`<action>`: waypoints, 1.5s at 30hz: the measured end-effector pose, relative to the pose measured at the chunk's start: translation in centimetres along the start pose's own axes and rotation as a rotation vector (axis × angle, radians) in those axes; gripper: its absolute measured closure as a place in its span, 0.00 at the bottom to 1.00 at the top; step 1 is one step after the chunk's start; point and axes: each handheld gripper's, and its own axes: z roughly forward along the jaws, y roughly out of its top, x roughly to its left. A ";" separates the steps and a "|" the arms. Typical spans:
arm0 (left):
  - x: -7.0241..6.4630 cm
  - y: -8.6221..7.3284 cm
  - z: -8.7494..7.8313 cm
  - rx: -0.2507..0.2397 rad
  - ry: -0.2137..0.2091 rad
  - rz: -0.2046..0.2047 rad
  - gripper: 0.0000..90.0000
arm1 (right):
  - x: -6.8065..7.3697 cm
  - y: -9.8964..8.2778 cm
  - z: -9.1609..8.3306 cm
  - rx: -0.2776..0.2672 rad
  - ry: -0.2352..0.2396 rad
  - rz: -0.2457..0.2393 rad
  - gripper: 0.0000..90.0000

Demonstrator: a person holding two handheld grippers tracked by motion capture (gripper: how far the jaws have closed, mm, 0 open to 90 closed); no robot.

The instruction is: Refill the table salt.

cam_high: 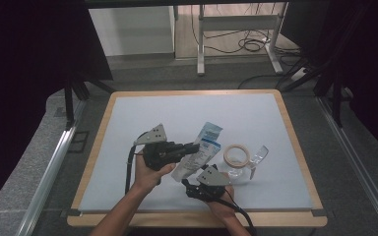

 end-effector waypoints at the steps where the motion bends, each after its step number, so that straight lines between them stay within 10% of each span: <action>1: 0.0 0.0 0.0 -0.002 -0.005 0.000 1.00 | 0.0 0.0 0.1 -0.001 -0.005 0.008 0.32; 45: 1.3 0.6 4.5 0.131 -0.032 -0.012 1.00 | -0.1 -1.2 -1.8 0.035 -0.020 0.133 0.34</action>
